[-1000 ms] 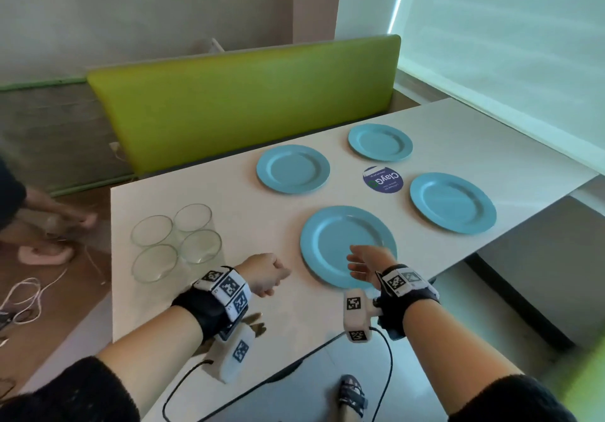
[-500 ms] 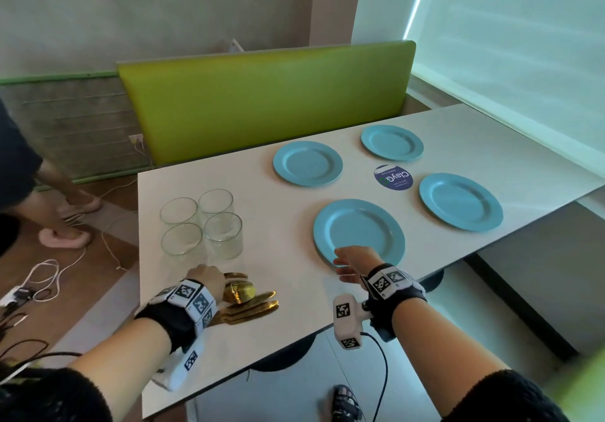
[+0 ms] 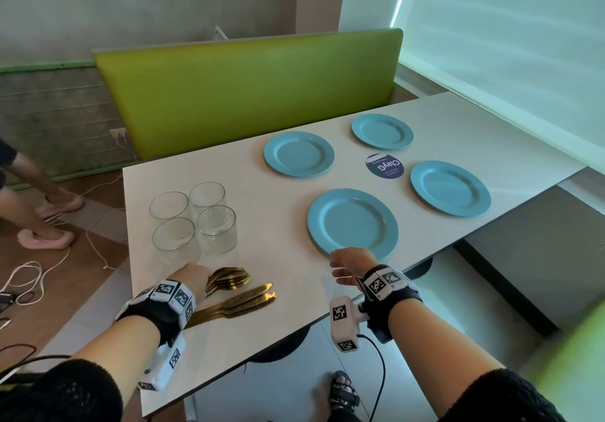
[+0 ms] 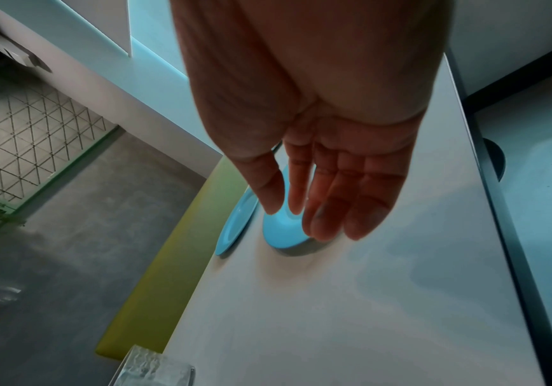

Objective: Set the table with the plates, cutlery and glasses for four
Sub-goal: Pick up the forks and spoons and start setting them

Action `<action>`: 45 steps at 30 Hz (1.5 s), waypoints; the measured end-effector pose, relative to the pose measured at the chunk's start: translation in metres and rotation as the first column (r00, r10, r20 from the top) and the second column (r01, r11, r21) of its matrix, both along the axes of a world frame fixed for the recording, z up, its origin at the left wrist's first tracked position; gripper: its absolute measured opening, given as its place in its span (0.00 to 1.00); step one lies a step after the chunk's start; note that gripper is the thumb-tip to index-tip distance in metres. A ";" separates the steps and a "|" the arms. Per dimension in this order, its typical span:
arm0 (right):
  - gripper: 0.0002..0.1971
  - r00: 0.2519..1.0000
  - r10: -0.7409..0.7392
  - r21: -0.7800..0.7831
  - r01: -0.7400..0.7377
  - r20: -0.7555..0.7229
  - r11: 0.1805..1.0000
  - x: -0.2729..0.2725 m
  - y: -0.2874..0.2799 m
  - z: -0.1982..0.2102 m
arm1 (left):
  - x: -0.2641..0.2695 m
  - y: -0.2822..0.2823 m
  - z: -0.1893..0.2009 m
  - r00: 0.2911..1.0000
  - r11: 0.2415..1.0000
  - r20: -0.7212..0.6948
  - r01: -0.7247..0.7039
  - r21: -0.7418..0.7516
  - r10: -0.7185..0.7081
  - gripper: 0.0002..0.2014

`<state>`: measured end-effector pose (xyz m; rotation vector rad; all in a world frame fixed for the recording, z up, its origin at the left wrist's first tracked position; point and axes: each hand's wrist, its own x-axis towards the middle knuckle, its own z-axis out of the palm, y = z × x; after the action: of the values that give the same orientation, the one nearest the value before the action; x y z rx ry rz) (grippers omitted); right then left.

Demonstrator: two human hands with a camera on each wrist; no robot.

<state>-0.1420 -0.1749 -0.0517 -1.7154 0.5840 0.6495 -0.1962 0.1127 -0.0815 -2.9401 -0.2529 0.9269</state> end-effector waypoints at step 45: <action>0.14 0.961 0.219 0.055 -0.231 0.170 0.971 -0.008 0.042 0.032 | 0.050 -0.076 0.070 0.917 0.550 0.105 -0.136 -0.824 0.385 0.05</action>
<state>-0.1502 -0.1324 -0.0199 -1.7596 0.2483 0.6738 -0.1464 0.0363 -0.0117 -4.0107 -0.3799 0.7848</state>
